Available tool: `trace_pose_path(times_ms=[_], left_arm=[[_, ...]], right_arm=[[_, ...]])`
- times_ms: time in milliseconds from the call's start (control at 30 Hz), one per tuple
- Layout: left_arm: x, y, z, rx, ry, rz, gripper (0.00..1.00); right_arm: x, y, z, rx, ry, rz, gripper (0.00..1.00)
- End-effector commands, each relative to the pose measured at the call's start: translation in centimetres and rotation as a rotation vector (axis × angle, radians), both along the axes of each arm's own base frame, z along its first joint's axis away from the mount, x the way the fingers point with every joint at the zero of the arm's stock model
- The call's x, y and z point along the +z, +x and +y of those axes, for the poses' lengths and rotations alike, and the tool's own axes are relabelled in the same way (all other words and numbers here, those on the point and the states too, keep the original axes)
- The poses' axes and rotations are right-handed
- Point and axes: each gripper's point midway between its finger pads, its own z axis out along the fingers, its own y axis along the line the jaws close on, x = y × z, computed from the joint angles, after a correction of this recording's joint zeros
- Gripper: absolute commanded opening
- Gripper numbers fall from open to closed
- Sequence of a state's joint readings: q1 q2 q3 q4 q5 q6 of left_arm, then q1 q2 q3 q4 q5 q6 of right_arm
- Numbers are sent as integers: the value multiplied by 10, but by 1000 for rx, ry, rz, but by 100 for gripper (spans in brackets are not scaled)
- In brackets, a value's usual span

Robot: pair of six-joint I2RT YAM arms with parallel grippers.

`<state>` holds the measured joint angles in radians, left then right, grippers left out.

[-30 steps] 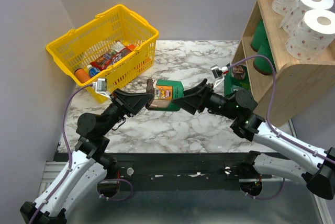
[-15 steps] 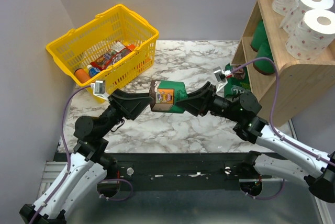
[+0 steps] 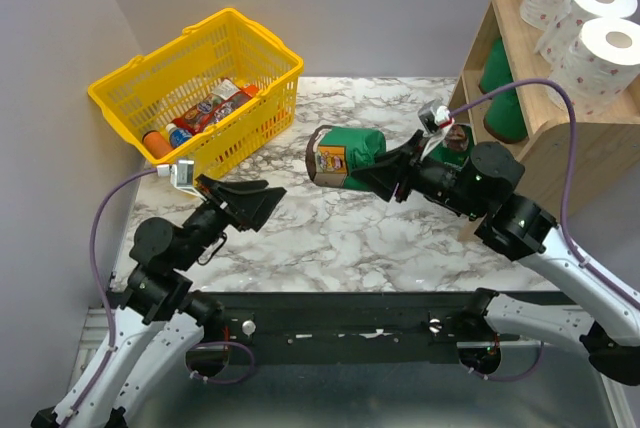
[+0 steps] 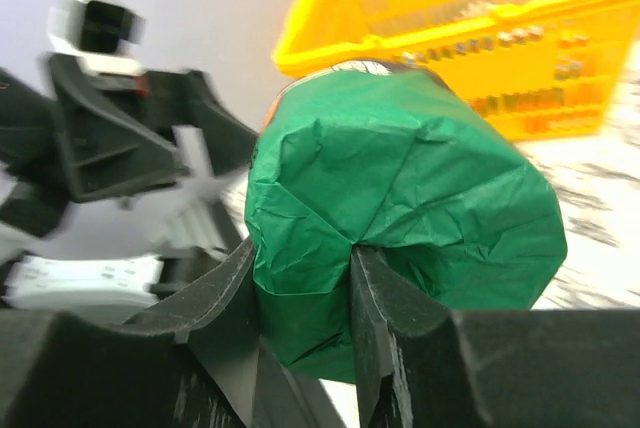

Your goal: Place and organize the paper towels onto the shelf

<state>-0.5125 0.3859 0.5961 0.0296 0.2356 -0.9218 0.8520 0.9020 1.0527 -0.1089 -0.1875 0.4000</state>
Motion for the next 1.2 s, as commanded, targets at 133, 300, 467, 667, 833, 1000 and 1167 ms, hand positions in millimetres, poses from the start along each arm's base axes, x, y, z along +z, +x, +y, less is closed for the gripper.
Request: trace_pose_path(times_ms=[133, 300, 467, 667, 833, 1000, 1167], left_arm=[[-32, 20, 58, 320, 429, -33, 99], [-60, 23, 72, 379, 522, -29, 99], [-58, 24, 71, 374, 531, -35, 99], [-61, 22, 68, 347, 543, -30, 99], [-58, 19, 70, 357, 532, -45, 99], [-58, 19, 70, 356, 534, -42, 99], [-60, 19, 70, 353, 537, -39, 99]], right_arm=[[-2, 65, -65, -386, -567, -105, 41], [-8, 93, -100, -544, -890, -118, 45], [-13, 110, -142, -710, -1197, -125, 48], [-31, 117, -188, -783, -1340, 4, 48], [-35, 115, -211, -824, -1372, 82, 48], [-46, 113, -231, -851, -1457, 147, 49], [-46, 114, -239, -890, -1472, 159, 50]])
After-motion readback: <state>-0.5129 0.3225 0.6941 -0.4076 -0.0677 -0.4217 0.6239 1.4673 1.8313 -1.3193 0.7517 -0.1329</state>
